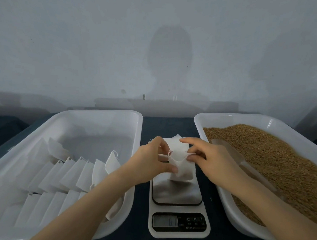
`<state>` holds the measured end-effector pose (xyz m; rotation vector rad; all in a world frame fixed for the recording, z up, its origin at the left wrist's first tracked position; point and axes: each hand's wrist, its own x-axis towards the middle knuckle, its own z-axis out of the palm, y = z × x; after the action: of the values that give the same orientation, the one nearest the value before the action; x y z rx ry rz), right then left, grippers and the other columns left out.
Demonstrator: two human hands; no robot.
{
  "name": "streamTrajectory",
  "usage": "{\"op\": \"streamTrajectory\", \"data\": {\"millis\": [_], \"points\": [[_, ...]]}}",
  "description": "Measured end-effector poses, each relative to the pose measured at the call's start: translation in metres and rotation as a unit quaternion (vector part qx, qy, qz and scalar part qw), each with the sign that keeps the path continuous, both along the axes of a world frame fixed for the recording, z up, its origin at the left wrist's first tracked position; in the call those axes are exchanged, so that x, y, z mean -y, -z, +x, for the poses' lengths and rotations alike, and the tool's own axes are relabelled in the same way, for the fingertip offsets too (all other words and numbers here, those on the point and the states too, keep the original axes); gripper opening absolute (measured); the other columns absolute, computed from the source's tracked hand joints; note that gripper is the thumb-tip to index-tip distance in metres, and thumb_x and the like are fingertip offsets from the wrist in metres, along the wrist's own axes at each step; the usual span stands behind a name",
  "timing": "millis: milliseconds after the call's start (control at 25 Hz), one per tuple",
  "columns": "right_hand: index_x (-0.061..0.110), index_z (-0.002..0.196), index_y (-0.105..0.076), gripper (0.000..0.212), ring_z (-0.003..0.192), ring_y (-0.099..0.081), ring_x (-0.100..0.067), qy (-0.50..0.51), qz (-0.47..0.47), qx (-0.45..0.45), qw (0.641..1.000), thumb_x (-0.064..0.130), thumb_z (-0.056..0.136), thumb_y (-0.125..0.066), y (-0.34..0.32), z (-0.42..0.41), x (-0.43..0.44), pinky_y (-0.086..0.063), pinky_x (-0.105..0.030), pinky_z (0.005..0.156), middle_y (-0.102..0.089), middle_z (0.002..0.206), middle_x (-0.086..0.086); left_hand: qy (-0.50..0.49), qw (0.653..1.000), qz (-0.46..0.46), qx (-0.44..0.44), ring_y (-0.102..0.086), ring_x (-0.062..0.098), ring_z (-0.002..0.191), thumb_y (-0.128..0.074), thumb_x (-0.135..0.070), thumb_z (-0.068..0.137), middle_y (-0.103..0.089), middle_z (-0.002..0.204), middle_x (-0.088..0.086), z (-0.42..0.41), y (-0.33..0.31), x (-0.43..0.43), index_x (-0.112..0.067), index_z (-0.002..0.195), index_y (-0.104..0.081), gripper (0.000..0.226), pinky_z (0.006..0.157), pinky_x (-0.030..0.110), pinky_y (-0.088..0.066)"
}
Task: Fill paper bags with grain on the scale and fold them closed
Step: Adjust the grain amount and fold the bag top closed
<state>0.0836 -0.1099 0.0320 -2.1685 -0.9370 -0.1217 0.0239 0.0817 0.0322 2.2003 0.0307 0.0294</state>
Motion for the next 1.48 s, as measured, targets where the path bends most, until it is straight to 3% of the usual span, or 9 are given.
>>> {"op": "streamTrajectory", "data": {"millis": [40,120,200,280,520,760,920,1480], "points": [[0.032,0.124,-0.057,0.045,0.088,-0.057,0.008,-0.002,0.003,0.006,1.000,0.008,0.087,-0.064,0.000,-0.001,-0.001,-0.037,0.000,0.079,-0.064,0.081,0.018,0.001,1.000,0.002,-0.014,-0.067,0.004,0.088,-0.084,-0.028,0.069,-0.069,0.094,-0.011,0.000,0.000,0.001,-0.033,0.098,-0.051,0.045,0.081,0.020,-0.052],[0.030,0.125,-0.057,0.045,0.090,-0.057,0.007,-0.004,0.011,0.011,1.000,0.007,0.087,-0.064,0.000,-0.002,-0.001,-0.037,0.000,0.079,-0.063,0.081,0.018,-0.006,0.998,0.059,0.000,-0.062,-0.010,0.076,-0.081,-0.031,0.073,-0.068,0.079,-0.015,0.000,0.001,0.002,-0.034,0.112,-0.055,0.047,0.071,0.007,-0.045],[0.029,0.125,-0.058,0.044,0.089,-0.057,0.006,0.003,0.019,0.010,1.000,0.006,0.087,-0.063,0.000,0.000,0.000,-0.037,0.000,0.078,-0.063,0.082,0.017,-0.023,0.995,0.093,0.026,-0.055,-0.016,0.062,-0.076,-0.028,0.079,-0.060,0.066,-0.019,-0.001,-0.001,0.000,-0.028,0.113,-0.064,0.036,0.060,0.000,-0.040],[0.029,0.123,-0.059,0.042,0.087,-0.057,0.008,0.017,0.026,0.004,1.000,0.006,0.088,-0.063,0.000,0.002,0.002,-0.037,0.000,0.075,-0.064,0.081,0.017,-0.028,0.995,0.091,0.039,-0.056,-0.015,0.061,-0.074,-0.024,0.081,-0.059,0.067,-0.020,-0.002,0.000,-0.004,-0.024,0.109,-0.069,0.029,0.060,-0.002,-0.039],[0.030,0.120,-0.061,0.038,0.087,-0.055,0.011,0.016,0.002,-0.017,1.000,0.012,0.087,-0.065,0.005,-0.001,0.006,-0.036,0.002,0.075,-0.064,0.083,0.019,-0.012,0.999,0.051,-0.003,-0.070,0.010,0.065,-0.070,-0.014,0.085,-0.070,0.075,-0.003,-0.003,0.001,-0.005,-0.015,0.093,-0.075,0.010,0.067,0.017,-0.057],[0.038,0.124,-0.055,0.045,0.089,-0.055,0.012,0.024,-0.027,-0.047,0.998,0.024,0.084,-0.069,0.013,-0.004,0.010,-0.040,0.000,0.072,-0.062,0.093,0.019,0.005,0.999,0.037,-0.038,-0.071,0.023,0.075,-0.073,-0.015,0.082,-0.070,0.090,0.010,-0.002,0.003,-0.003,-0.014,0.101,-0.071,0.019,0.072,0.032,-0.060],[0.038,0.124,-0.054,0.044,0.088,-0.057,0.011,0.034,-0.023,-0.056,0.998,0.023,0.085,-0.068,0.015,-0.002,0.011,-0.041,-0.005,0.075,-0.064,0.094,0.019,0.010,0.998,0.031,-0.045,-0.071,0.023,0.075,-0.075,-0.017,0.081,-0.070,0.091,0.010,0.000,0.005,-0.004,-0.015,0.105,-0.071,0.024,0.071,0.033,-0.060],[0.035,0.126,-0.054,0.043,0.088,-0.054,0.015,0.042,-0.036,-0.058,0.997,0.020,0.088,-0.065,0.015,-0.004,0.011,-0.037,0.005,0.072,-0.062,0.094,0.021,0.014,0.998,0.040,-0.041,-0.071,0.024,0.076,-0.073,-0.016,0.082,-0.071,0.091,0.009,0.000,0.007,-0.003,-0.016,0.104,-0.071,0.022,0.074,0.035,-0.060]]}}
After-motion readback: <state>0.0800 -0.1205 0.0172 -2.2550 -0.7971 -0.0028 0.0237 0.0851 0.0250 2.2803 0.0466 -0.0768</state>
